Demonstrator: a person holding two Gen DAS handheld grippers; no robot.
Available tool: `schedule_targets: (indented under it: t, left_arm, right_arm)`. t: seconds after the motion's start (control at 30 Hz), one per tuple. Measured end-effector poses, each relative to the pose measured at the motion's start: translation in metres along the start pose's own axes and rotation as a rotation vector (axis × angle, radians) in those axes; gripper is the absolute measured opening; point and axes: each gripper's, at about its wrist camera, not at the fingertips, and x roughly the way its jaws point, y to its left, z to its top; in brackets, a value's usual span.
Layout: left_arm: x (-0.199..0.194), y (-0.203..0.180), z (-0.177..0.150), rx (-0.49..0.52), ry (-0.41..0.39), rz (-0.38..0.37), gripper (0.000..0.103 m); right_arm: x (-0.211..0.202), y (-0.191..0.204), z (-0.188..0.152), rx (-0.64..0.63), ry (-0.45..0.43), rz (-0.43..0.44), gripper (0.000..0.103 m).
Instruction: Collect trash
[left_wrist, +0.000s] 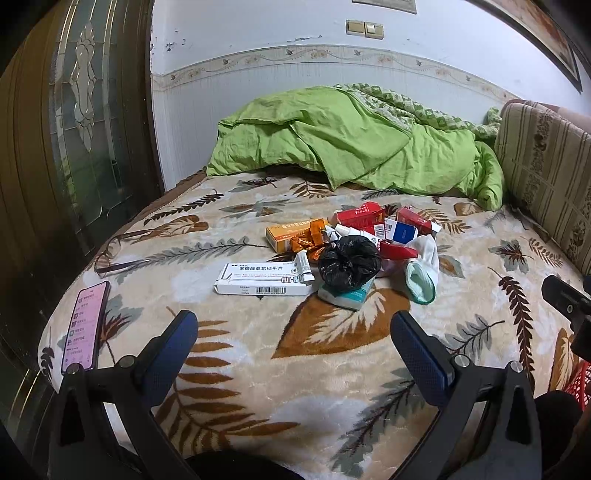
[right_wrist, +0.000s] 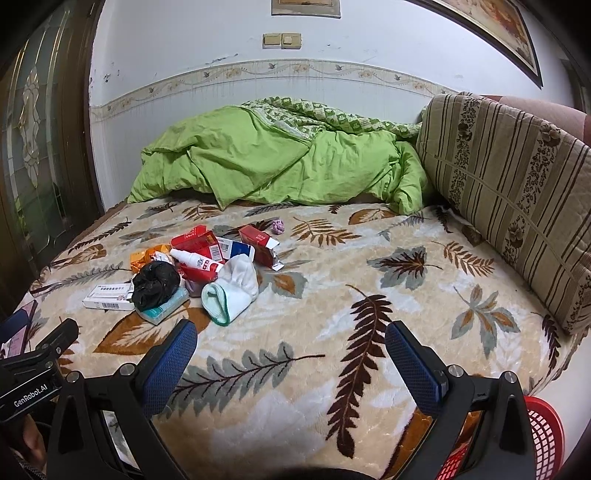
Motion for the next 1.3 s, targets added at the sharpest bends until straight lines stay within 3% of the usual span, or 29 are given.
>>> schedule_targets:
  t: [1.0, 1.2, 1.3]
  left_arm:
    - [0.004, -0.003, -0.006, -0.003, 0.028, -0.008, 0.103]
    - [0.013, 0.007, -0.002, -0.058, 0.095, -0.069, 0.103]
    - [0.021, 0.016, 0.001, -0.107, 0.149, -0.096, 0.099]
  right_arm:
    - [0.003, 0.002, -0.002, -0.010, 0.014, -0.004, 0.102]
    - [0.013, 0.001, 0.000, -0.015, 0.081, 0.024, 0.102]
    - [0.025, 0.001, 0.002, -0.011, 0.146, 0.083, 0.102]
